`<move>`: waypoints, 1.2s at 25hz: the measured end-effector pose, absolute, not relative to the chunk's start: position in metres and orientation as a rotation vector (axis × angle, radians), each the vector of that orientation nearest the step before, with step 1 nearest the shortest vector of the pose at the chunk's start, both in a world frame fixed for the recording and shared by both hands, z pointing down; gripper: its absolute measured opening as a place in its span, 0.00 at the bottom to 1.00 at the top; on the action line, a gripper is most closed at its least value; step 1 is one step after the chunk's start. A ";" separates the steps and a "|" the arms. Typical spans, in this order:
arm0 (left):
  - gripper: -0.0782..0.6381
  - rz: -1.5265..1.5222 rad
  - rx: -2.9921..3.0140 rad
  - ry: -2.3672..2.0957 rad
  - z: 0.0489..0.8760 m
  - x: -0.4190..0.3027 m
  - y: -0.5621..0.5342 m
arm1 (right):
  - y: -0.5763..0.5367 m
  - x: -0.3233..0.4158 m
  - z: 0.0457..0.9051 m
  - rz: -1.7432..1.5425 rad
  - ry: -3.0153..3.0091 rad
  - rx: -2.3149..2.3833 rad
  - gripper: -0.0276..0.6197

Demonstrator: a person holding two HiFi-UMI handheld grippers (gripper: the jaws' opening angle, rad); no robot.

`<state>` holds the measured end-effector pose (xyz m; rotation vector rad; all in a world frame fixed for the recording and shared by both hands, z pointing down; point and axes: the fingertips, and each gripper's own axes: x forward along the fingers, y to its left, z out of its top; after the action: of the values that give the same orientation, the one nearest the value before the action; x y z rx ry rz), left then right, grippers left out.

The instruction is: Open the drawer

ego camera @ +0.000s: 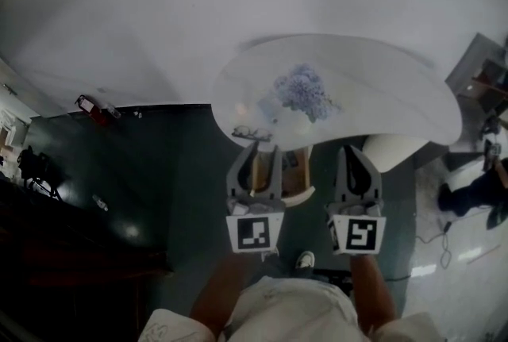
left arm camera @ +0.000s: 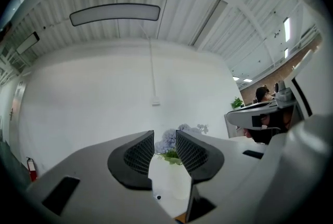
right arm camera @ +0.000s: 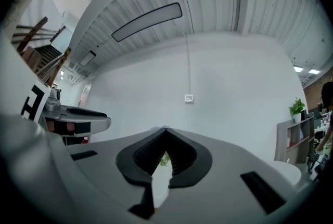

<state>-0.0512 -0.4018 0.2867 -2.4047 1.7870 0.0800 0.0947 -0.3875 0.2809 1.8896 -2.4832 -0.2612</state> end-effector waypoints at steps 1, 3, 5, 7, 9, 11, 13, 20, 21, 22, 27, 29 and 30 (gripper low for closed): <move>0.28 0.083 -2.410 1.777 0.286 -0.051 -0.399 | -0.385 0.092 0.280 -0.258 -2.484 1.891 0.05; 0.28 0.055 -2.416 1.758 0.289 -0.050 -0.396 | -0.382 0.089 0.281 -0.250 -2.478 1.881 0.05; 0.28 0.041 -2.419 1.757 0.290 -0.049 -0.395 | -0.379 0.086 0.281 -0.259 -2.474 1.870 0.05; 0.28 0.031 -2.429 1.762 0.293 -0.048 -0.394 | -0.377 0.084 0.279 -0.269 -2.475 1.873 0.05; 0.27 0.029 -2.425 1.762 0.293 -0.047 -0.395 | -0.375 0.084 0.277 -0.276 -2.479 1.874 0.05; 0.27 0.026 -2.422 1.778 0.294 -0.049 -0.395 | -0.374 0.083 0.278 -0.279 -2.479 1.869 0.05; 0.27 0.024 -2.431 1.802 0.297 -0.051 -0.395 | -0.373 0.082 0.279 -0.274 -2.479 1.866 0.05; 0.11 0.071 -2.432 1.822 0.291 -0.052 -0.392 | -0.368 0.080 0.279 -0.274 -2.497 1.842 0.05; 0.11 0.072 -2.435 1.817 0.290 -0.052 -0.392 | -0.367 0.079 0.278 -0.273 -2.498 1.839 0.05; 0.11 0.068 -2.435 1.813 0.290 -0.051 -0.392 | -0.367 0.079 0.278 -0.269 -2.499 1.837 0.05; 0.11 0.062 -2.424 1.801 0.289 -0.050 -0.392 | -0.366 0.079 0.278 -0.274 -2.491 1.837 0.05; 0.11 0.070 -2.420 1.797 0.287 -0.049 -0.391 | -0.365 0.081 0.277 -0.289 -2.484 1.835 0.05; 0.11 0.074 -2.419 1.797 0.287 -0.049 -0.391 | -0.365 0.081 0.276 -0.297 -2.483 1.836 0.05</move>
<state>-0.0491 -0.3915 0.2869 -2.4195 1.7968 0.0744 0.0814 -0.3648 0.2761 1.8359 -2.4830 -0.2968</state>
